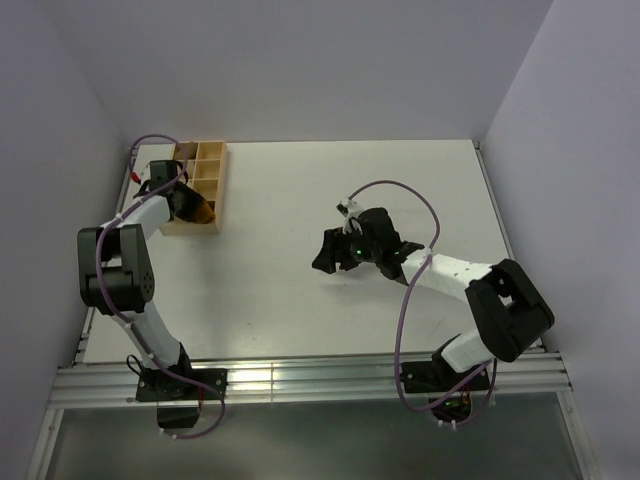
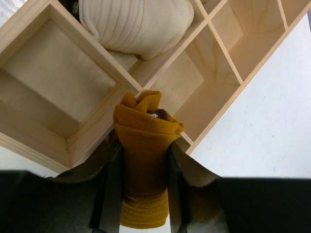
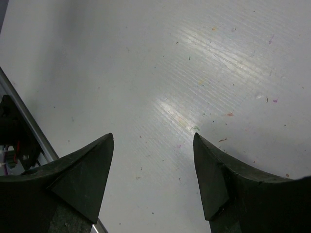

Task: Roll the socks
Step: Place the sock in the storage box.

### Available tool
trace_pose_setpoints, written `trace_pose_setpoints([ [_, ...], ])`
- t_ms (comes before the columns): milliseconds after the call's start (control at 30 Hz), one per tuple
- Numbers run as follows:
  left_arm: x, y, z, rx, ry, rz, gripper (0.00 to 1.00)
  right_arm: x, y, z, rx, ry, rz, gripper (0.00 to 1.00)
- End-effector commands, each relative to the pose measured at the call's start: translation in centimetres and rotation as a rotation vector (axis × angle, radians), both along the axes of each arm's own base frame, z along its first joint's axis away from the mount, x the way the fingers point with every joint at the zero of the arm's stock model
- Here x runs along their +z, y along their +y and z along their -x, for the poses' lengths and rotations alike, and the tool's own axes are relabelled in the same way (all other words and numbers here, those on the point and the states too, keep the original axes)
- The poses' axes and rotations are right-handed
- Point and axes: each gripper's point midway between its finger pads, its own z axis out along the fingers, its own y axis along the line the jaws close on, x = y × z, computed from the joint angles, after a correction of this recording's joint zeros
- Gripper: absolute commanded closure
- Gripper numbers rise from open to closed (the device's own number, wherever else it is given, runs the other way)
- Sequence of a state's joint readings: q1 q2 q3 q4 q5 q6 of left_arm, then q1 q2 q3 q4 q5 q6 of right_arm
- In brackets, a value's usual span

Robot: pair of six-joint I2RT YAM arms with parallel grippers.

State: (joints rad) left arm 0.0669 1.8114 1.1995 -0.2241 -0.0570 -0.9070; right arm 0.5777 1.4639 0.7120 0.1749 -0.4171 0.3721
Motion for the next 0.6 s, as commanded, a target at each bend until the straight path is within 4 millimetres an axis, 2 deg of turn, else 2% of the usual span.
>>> trace_pose_setpoints([
  [0, -0.7, 1.5, -0.7, 0.057, -0.010, -0.059, 1.00, 0.3, 0.2, -0.5, 0.010, -0.026, -0.024, 0.27],
  [100, -1.4, 1.4, -0.6, 0.061, 0.005, -0.096, 1.00, 0.0, 0.3, -0.5, 0.014, -0.020, -0.025, 0.27],
  [233, -2.2, 0.3, -0.7, 0.033, 0.038, -0.142, 1.00, 0.0, 0.5, -0.3, 0.023, -0.013, -0.032, 0.27],
  [400, -4.1, 0.4, -0.2, 0.021, 0.102, -0.154, 1.00, -0.1, 0.5, -0.3, 0.023, -0.012, -0.031, 0.27],
  [467, -5.1, -0.7, 0.3, -0.008, 0.143, -0.161, 1.00, -0.1, 0.5, -0.3, 0.023, -0.010, -0.032, 0.27],
  [567, -6.6, -1.0, 1.0, -0.020, 0.199, -0.154, 1.00, -0.2, 0.6, -0.3, 0.027, -0.005, -0.034, 0.27],
])
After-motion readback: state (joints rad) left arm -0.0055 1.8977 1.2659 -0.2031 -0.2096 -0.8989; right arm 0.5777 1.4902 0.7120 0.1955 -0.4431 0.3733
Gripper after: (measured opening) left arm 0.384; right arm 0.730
